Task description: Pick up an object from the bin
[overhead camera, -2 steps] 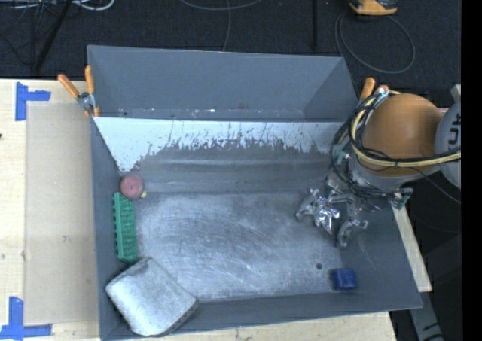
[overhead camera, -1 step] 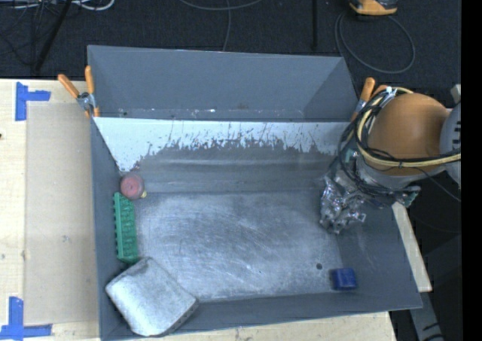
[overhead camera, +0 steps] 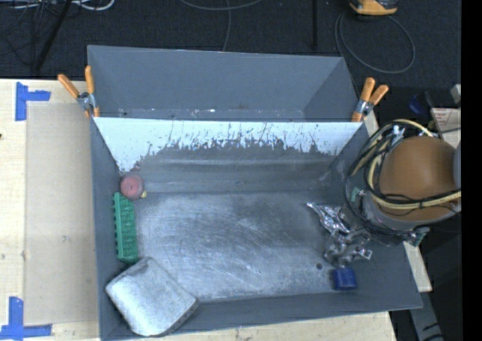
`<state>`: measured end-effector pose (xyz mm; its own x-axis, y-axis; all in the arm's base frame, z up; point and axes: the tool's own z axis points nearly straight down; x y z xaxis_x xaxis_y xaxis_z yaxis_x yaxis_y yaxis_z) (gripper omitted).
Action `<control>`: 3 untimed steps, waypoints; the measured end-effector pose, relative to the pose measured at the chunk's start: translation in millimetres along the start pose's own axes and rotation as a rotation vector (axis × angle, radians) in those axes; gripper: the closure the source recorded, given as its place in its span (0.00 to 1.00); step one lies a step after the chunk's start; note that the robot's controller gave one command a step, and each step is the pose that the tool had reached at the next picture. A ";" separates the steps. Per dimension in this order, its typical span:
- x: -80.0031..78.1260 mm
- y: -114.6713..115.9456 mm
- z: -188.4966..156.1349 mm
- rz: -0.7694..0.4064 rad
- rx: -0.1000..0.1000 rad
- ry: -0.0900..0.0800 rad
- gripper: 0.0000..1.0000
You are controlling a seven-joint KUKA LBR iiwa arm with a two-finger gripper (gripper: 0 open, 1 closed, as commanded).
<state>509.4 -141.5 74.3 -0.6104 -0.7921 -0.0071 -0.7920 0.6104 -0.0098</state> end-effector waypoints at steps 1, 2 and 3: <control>-11.7 2.9 -0.4 -0.004 -0.003 -0.021 0.00; -8.9 10.1 -1.7 -0.210 -0.009 -0.027 0.00; -4.3 25.7 -8.0 -0.538 -0.004 -0.028 0.00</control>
Offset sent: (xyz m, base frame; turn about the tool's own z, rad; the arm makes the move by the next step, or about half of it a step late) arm 0.0000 0.0000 0.0000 0.0000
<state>491.6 -122.4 82.1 -0.1176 -0.9927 -0.0283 -0.9929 0.1181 -0.0157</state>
